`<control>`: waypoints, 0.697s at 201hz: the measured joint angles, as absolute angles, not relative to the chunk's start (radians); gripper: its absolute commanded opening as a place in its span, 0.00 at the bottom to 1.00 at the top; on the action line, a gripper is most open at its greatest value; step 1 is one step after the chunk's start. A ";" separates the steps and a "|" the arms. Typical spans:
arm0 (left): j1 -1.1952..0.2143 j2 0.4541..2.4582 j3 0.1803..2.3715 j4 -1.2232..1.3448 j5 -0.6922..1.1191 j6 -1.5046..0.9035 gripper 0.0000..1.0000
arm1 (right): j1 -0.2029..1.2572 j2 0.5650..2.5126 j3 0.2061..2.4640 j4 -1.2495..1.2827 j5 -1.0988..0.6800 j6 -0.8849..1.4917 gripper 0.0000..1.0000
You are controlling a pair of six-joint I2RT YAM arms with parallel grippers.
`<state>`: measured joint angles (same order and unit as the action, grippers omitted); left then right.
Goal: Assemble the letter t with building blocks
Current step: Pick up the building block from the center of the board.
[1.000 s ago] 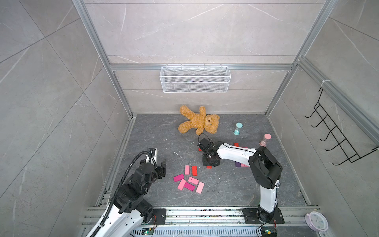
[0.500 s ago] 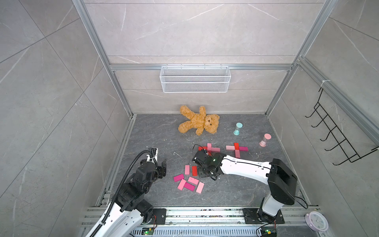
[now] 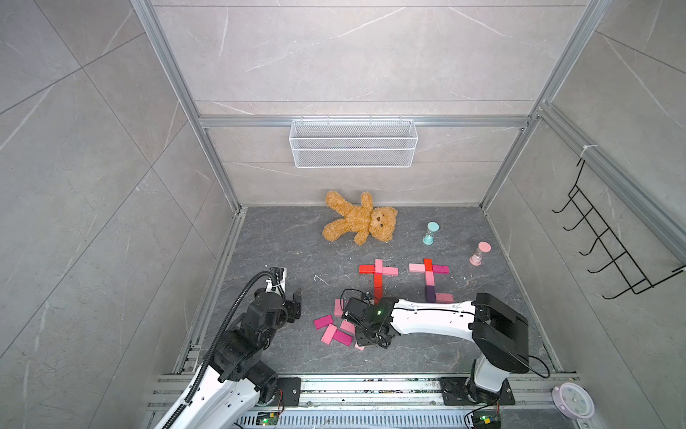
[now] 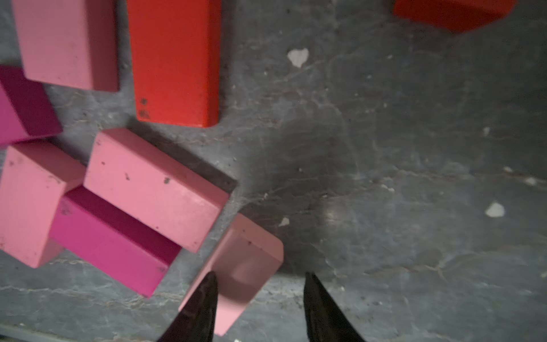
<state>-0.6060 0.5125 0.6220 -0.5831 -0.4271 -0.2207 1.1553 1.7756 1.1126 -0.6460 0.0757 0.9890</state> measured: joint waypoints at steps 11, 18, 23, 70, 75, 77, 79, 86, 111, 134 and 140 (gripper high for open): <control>-0.606 0.513 0.622 -0.583 -0.427 -0.221 0.79 | 1.158 1.778 1.113 -0.636 0.070 0.994 0.49; -0.606 0.513 0.622 -0.583 -0.427 -0.221 0.79 | 1.160 1.779 1.113 -0.628 0.063 0.996 0.49; -0.606 0.513 0.622 -0.583 -0.427 -0.221 0.79 | 1.161 1.782 1.113 -0.624 0.060 0.995 0.49; -0.606 0.513 0.622 -0.583 -0.428 -0.221 0.79 | 1.167 1.823 1.129 -0.609 0.035 0.995 0.48; -0.606 0.513 0.622 -0.583 -0.428 -0.221 0.79 | 1.167 1.824 1.130 -0.611 0.035 0.995 0.48; -0.606 0.513 0.622 -0.583 -0.428 -0.221 0.79 | 1.167 1.824 1.131 -0.611 0.035 0.996 0.48; -0.606 0.513 0.622 -0.583 -0.428 -0.221 0.79 | 1.167 1.824 1.131 -0.612 0.034 0.995 0.48; -0.606 0.513 0.622 -0.583 -0.428 -0.221 0.79 | 1.167 1.825 1.131 -0.613 0.033 0.996 0.47; -0.606 0.513 0.622 -0.583 -0.428 -0.221 0.79 | 1.167 1.825 1.130 -0.622 0.036 0.988 0.38; -0.606 0.513 0.622 -0.583 -0.427 -0.221 0.79 | 1.168 1.824 1.129 -0.644 0.053 0.928 0.20; -0.606 0.513 0.622 -0.583 -0.427 -0.221 0.79 | 1.169 1.823 1.127 -0.647 0.062 0.906 0.14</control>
